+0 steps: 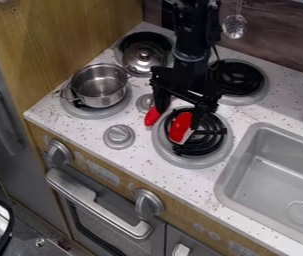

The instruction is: Moved the red spoon to the right side burner

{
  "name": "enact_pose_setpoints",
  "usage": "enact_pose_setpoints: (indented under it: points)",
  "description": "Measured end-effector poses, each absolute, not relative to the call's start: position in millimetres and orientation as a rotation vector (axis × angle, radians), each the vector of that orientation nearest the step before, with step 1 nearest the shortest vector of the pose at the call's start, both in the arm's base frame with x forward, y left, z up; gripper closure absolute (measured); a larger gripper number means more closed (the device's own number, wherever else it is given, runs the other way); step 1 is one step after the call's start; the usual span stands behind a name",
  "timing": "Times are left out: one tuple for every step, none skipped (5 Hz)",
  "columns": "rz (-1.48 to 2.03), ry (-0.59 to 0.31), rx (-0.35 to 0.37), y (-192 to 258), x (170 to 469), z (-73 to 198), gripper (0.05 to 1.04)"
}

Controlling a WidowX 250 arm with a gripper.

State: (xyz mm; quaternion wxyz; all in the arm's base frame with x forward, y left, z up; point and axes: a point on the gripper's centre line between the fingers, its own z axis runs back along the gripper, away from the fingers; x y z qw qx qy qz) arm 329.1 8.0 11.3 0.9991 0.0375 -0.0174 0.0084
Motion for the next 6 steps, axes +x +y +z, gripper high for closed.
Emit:
enact_pose_setpoints:
  points:
    - [0.016, 0.008, 0.075, 7.9, 323.2, -1.9, 0.085]
    - [0.042, 0.006, 0.062, 18.4, 326.7, -1.1, 0.085]
    - [0.120, -0.002, 0.050, 54.0, 338.4, -3.8, 0.085]
    - [0.168, 0.016, 0.052, 80.0, 347.6, -12.9, 0.085]
    - [0.197, 0.064, 0.043, 95.5, 352.1, -32.1, 0.085]
    - [0.215, 0.121, -0.012, 91.9, 354.4, -54.2, 0.085]
